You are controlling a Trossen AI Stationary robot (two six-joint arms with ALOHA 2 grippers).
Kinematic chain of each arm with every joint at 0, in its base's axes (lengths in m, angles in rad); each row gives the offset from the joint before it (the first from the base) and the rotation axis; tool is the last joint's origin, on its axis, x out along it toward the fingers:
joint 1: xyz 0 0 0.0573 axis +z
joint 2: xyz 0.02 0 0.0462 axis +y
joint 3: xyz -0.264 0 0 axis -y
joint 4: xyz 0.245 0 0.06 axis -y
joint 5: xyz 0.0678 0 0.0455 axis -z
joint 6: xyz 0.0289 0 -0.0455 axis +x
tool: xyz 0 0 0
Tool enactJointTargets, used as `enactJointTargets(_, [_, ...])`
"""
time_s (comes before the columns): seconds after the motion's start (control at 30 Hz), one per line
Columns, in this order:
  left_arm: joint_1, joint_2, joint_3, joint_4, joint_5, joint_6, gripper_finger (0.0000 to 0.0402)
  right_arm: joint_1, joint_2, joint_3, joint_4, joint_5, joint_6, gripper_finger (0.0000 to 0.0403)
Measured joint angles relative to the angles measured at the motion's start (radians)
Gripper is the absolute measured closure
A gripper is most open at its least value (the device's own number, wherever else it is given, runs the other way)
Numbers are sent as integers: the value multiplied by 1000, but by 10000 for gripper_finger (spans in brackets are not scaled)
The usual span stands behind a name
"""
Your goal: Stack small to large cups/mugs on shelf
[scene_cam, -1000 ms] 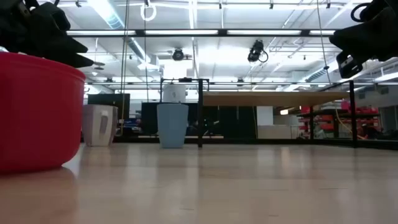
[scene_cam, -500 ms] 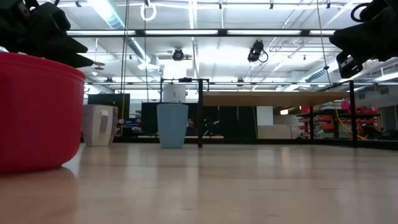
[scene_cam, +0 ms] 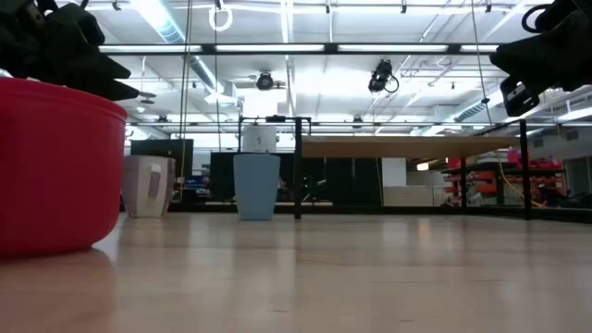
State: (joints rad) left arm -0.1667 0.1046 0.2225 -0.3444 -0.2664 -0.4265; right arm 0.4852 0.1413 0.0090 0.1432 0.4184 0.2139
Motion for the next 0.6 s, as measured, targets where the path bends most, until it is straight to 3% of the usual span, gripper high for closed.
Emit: enactJointTargets(0.6, [0,0,0,2,0,1,227,0,0,0,0,0,0,353])
